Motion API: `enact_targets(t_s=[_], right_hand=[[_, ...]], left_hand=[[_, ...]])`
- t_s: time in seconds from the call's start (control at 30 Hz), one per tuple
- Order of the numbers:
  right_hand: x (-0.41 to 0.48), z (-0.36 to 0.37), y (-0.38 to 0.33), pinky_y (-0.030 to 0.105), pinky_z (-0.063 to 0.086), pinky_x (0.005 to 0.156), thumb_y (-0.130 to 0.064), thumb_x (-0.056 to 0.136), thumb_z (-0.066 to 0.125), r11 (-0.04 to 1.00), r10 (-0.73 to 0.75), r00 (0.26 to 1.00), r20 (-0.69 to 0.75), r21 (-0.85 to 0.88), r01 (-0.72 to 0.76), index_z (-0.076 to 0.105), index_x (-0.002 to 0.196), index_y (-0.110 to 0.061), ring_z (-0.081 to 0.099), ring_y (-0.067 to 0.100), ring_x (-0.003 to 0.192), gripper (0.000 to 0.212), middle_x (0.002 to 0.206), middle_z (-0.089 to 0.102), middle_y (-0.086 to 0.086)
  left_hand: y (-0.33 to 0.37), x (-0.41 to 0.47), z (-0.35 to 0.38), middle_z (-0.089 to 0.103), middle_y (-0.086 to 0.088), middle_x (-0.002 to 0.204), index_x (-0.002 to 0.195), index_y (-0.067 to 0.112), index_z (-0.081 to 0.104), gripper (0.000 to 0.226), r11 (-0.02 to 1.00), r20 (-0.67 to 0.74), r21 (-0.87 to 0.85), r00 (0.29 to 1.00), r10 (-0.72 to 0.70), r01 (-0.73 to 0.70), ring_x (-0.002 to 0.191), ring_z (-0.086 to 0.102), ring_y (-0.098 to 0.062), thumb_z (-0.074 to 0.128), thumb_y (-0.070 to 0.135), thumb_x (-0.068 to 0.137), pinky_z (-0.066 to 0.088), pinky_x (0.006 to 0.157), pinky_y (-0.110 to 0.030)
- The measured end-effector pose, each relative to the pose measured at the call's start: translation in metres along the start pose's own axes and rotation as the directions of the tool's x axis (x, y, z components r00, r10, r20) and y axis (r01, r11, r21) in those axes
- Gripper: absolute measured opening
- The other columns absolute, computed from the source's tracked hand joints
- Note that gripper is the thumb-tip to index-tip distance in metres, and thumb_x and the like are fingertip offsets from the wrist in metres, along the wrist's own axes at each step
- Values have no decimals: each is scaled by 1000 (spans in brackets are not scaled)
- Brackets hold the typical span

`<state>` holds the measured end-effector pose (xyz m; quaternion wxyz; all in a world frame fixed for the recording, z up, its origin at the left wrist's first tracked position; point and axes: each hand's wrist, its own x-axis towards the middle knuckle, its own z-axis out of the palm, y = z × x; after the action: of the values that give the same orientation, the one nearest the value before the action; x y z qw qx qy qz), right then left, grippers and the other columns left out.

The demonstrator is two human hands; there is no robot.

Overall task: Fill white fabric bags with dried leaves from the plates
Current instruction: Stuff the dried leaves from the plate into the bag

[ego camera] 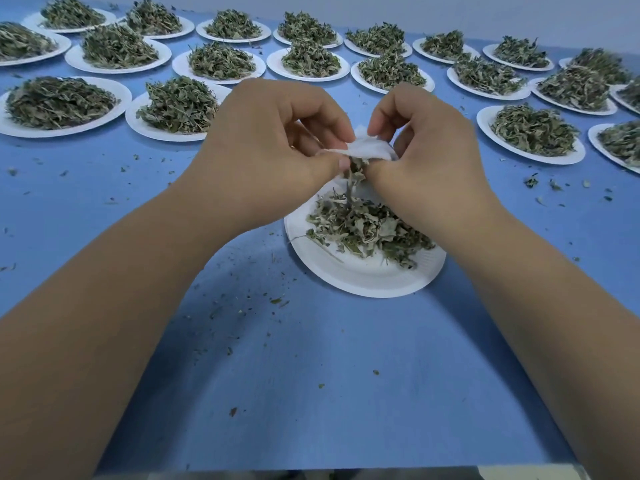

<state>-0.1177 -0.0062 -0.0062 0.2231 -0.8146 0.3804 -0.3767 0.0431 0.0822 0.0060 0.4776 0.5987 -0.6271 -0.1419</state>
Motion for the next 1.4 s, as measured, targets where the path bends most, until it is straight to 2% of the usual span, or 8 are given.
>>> enact_targets(t_s=[0.2,0.4,0.57,0.77,0.97,1.1,1.23,1.4], right_hand=[[-3,-4,-6,9,34,60,-21,75,72,995,-87,994,60,-46,90,59,99,-35,51,-2,69,30,99,61,-13],[-7,-7,-9,12,45,59,-13,83,74,990,-123,992,13,70,122,65,98,-27,60,9,61,21,76,59,-20],[-5,-7,-10,37,60,67,-10,82,77,965,-101,995,-1,242,98,65,93,-24,67,17,72,22,85,67,-13],[-3,-11,-5,44,60,84,-1,85,76,928,-113,991,76,365,78,65,102,-16,71,25,88,25,92,72,0],[-1,-17,-4,38,61,83,6,87,72,868,-88,983,160,497,-3,64,105,-15,76,22,84,29,90,79,1],[-1,-17,-5,41,62,84,7,87,71,833,-118,968,220,553,-24,65,109,-16,76,25,87,32,94,80,3],[-1,-19,-4,30,59,76,8,89,69,803,-149,949,279,594,-48,64,113,-14,76,19,87,33,96,80,2],[0,-14,-3,31,56,71,-8,83,79,913,-106,993,60,400,74,64,97,-20,71,18,82,23,89,74,-5]], left_hand=[[-4,1,3,61,11,71,88,26,73,18,988,-63,146,996,60,-50,59,53,-6,64,15,76,51,62,-21],[-6,3,2,61,8,73,89,20,72,19,983,-128,176,988,81,-57,58,48,-5,63,8,77,42,59,-15],[-3,3,2,65,10,84,92,25,69,14,993,-124,117,991,48,-33,65,60,-7,65,16,82,47,60,-20],[-2,2,0,68,16,93,93,27,67,11,999,-91,49,996,6,-2,71,69,-10,69,23,83,60,71,-38],[-9,4,2,62,12,78,90,25,67,11,994,-111,109,994,4,8,54,54,-4,75,22,82,43,59,-14],[-9,4,2,53,10,58,83,21,64,8,986,-131,166,991,12,10,48,45,-3,71,18,80,38,54,-11],[-7,3,3,49,17,46,82,25,59,13,982,-102,190,995,6,14,44,47,-3,71,19,81,35,53,-8],[-5,4,0,53,13,45,88,26,63,14,989,-71,133,996,-58,67,41,45,-4,71,19,80,38,50,-10]])
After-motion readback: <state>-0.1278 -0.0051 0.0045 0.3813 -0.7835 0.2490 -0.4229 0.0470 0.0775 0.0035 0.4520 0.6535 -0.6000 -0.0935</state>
